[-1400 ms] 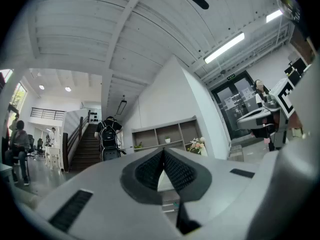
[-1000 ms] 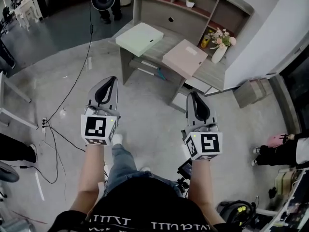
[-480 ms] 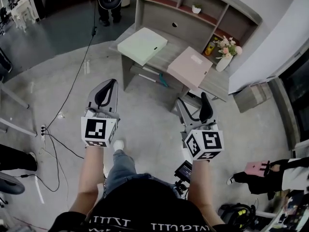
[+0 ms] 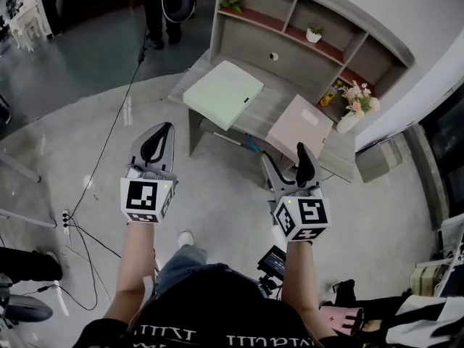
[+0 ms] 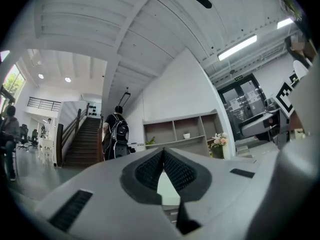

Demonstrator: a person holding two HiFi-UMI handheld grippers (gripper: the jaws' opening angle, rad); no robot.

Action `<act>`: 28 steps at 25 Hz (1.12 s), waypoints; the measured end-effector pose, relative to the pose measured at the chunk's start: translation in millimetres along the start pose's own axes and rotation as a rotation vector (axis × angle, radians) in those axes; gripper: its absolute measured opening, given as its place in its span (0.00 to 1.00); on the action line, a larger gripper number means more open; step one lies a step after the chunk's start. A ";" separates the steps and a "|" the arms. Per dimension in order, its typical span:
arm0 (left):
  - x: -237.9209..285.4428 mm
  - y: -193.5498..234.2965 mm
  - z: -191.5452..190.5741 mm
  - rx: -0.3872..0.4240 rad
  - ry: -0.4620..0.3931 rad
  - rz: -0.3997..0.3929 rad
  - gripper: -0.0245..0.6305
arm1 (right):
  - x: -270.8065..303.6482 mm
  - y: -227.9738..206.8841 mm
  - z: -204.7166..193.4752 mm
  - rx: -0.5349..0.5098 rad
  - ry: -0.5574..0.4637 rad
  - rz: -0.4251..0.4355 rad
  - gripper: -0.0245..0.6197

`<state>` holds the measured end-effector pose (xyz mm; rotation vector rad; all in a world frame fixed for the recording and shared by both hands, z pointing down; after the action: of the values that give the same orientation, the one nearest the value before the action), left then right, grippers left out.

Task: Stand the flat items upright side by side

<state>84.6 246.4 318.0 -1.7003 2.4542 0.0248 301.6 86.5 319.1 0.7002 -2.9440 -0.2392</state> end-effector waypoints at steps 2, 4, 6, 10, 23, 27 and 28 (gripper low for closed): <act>23.7 22.4 -4.1 -0.005 0.002 -0.016 0.06 | 28.8 2.3 1.5 0.005 0.011 -0.015 0.62; 46.2 43.3 -7.4 -0.007 0.001 -0.034 0.06 | 56.2 4.9 3.0 0.011 0.019 -0.030 0.62; 66.7 62.9 -11.2 -0.009 -0.003 -0.046 0.06 | 83.3 6.8 3.6 0.026 0.024 -0.042 0.62; 96.4 90.4 -23.5 -0.017 0.009 -0.084 0.06 | 120.0 9.8 -1.0 0.072 0.042 -0.080 0.61; 139.8 119.0 -64.1 -0.055 0.069 -0.119 0.06 | 177.9 -3.3 -30.3 0.115 0.126 -0.121 0.61; 158.2 129.1 -71.8 -0.054 0.075 -0.108 0.06 | 201.8 -17.9 -37.6 0.132 0.120 -0.117 0.61; 165.0 131.0 -73.6 -0.052 0.077 -0.108 0.06 | 208.9 -23.5 -38.8 0.134 0.119 -0.120 0.61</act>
<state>-102.7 132.1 358.3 -1.8867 2.4316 0.0110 131.8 -34.1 366.9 0.8784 -2.8280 -0.0095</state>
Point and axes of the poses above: the fingertips, and each gripper's own axes: x forward along the fingers, y to its left, z out of its top, the point moved 4 cm from there along -x, backward along the fingers, and after that the axes turned 5 degrees about -x, right-handed, at the moved point
